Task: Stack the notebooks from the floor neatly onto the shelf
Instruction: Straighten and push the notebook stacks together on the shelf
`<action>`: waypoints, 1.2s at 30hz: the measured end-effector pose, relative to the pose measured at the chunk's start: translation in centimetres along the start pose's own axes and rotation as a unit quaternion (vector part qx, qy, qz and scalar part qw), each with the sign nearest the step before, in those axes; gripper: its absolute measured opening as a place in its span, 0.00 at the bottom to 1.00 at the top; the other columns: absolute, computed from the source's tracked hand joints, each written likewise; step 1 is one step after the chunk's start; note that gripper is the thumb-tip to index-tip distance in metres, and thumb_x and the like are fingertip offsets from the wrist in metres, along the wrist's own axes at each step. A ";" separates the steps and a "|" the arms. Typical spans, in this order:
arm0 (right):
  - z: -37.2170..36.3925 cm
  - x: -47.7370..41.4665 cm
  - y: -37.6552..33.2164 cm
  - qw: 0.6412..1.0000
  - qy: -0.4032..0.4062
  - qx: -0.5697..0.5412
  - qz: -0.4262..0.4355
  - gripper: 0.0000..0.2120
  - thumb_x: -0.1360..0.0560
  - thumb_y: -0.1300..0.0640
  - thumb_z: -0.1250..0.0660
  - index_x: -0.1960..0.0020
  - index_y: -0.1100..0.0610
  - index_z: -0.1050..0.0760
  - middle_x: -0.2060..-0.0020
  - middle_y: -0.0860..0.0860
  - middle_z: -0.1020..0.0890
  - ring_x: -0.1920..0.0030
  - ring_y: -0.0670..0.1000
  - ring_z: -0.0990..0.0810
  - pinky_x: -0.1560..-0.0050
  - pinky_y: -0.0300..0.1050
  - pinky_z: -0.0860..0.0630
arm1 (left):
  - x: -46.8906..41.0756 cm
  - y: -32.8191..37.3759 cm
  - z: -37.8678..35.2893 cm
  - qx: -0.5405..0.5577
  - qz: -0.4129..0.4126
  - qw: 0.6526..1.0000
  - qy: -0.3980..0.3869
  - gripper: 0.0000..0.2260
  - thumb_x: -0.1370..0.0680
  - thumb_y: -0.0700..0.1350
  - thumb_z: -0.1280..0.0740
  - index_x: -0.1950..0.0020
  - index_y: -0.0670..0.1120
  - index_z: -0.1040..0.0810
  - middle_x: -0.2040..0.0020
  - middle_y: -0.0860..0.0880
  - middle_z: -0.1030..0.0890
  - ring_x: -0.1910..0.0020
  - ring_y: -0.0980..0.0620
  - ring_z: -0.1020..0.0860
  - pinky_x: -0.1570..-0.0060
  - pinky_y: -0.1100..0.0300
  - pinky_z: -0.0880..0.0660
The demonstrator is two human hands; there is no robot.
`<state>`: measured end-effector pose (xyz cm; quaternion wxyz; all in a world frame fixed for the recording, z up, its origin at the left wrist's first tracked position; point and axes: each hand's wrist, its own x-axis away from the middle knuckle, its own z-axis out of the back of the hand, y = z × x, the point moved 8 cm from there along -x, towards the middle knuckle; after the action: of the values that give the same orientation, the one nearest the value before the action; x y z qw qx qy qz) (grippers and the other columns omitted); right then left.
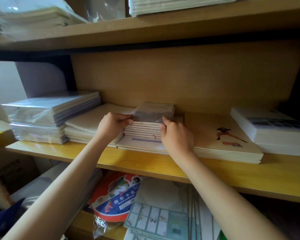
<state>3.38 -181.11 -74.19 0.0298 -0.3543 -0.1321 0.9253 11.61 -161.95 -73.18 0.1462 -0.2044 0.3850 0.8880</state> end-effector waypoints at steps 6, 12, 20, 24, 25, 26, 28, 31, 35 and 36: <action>0.2 0.6 -0.5 0.998 -0.030 -0.047 -0.028 0.24 0.20 0.43 0.46 0.28 0.52 0.36 0.44 0.54 0.19 0.49 0.54 0.19 0.55 0.47 0.20 | 0.2 -0.3 0.0 -0.053 0.049 0.997 -0.035 0.21 0.25 0.52 0.32 0.34 0.46 0.25 0.41 0.44 0.20 0.42 0.45 0.23 0.45 0.55 0.26; -3.6 -4.9 3.9 0.784 -0.122 -0.490 -0.361 0.13 0.21 0.53 0.46 0.47 0.56 0.25 0.43 0.55 0.23 0.50 0.54 0.24 0.45 0.47 0.27 | -1.9 0.8 -0.7 0.146 0.142 0.974 -0.096 0.16 0.19 0.41 0.42 0.34 0.34 0.31 0.42 0.36 0.25 0.54 0.49 0.27 0.46 0.56 0.29; -18.3 -12.4 9.8 0.781 -0.118 -0.493 -0.365 0.25 0.35 0.42 0.43 0.43 0.51 0.24 0.45 0.54 0.20 0.49 0.56 0.21 0.45 0.56 0.23 | -5.2 0.5 -4.1 0.211 0.210 0.943 -0.148 0.10 0.20 0.42 0.42 0.54 0.40 0.24 0.60 0.40 0.21 0.66 0.47 0.22 0.64 0.59 0.23; -15.3 -10.4 6.9 0.750 -0.117 -0.545 -0.356 0.22 0.31 0.51 0.45 0.39 0.53 0.28 0.44 0.56 0.22 0.47 0.58 0.21 0.43 0.57 0.23 | -6.0 0.0 -5.7 0.233 0.221 0.930 -0.177 0.11 0.19 0.44 0.42 0.56 0.40 0.24 0.65 0.43 0.20 0.72 0.51 0.20 0.71 0.65 0.23; -13.1 -9.2 5.5 0.745 -0.120 -0.551 -0.356 0.22 0.31 0.51 0.45 0.38 0.53 0.28 0.44 0.57 0.22 0.48 0.58 0.21 0.44 0.57 0.22 | -6.1 0.1 -6.2 0.221 0.218 0.933 -0.183 0.11 0.19 0.44 0.41 0.58 0.41 0.25 0.65 0.44 0.21 0.71 0.51 0.21 0.72 0.65 0.24; -12.6 -8.7 5.4 0.732 -0.109 -0.562 -0.369 0.23 0.32 0.50 0.44 0.39 0.52 0.28 0.44 0.57 0.22 0.49 0.58 0.20 0.46 0.57 0.22 | -6.2 0.4 -6.1 0.197 0.213 0.941 -0.172 0.10 0.20 0.44 0.40 0.59 0.43 0.26 0.65 0.45 0.22 0.69 0.51 0.22 0.70 0.64 0.25; -13.2 -8.8 5.7 0.716 -0.110 -0.576 -0.378 0.19 0.30 0.52 0.43 0.41 0.55 0.26 0.47 0.58 0.20 0.50 0.59 0.19 0.47 0.57 0.21 | -6.6 1.2 -6.0 0.146 0.186 0.958 -0.163 0.09 0.20 0.43 0.40 0.60 0.47 0.28 0.62 0.48 0.24 0.64 0.53 0.25 0.63 0.62 0.28; -10.7 -8.6 5.4 0.755 -0.099 -0.545 -0.350 0.24 0.28 0.54 0.42 0.33 0.57 0.32 0.37 0.58 0.26 0.41 0.60 0.24 0.39 0.58 0.26 | -6.3 2.0 -5.8 0.131 0.169 0.961 -0.177 0.07 0.20 0.39 0.40 0.56 0.48 0.27 0.53 0.46 0.24 0.58 0.52 0.26 0.55 0.63 0.29; -4.0 -7.0 4.2 0.859 -0.100 -0.426 -0.265 0.19 0.22 0.60 0.43 0.32 0.61 0.38 0.36 0.54 0.30 0.46 0.58 0.25 0.46 0.41 0.24 | -4.3 2.4 -3.2 0.021 0.083 0.986 -0.139 0.21 0.21 0.48 0.37 0.30 0.42 0.32 0.32 0.44 0.29 0.36 0.45 0.29 0.34 0.55 0.34; -2.9 -6.4 4.1 0.872 -0.125 -0.410 -0.237 0.16 0.22 0.59 0.41 0.35 0.58 0.36 0.39 0.52 0.29 0.51 0.54 0.24 0.55 0.37 0.24 | -3.2 2.7 -2.6 -0.003 0.052 0.989 -0.135 0.26 0.23 0.52 0.35 0.27 0.45 0.36 0.32 0.48 0.30 0.33 0.47 0.31 0.36 0.58 0.35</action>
<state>10.25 -185.33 -73.23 0.0836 -0.1742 -0.5825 0.7895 13.95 -165.99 -71.61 0.1497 -0.0623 0.3697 0.9149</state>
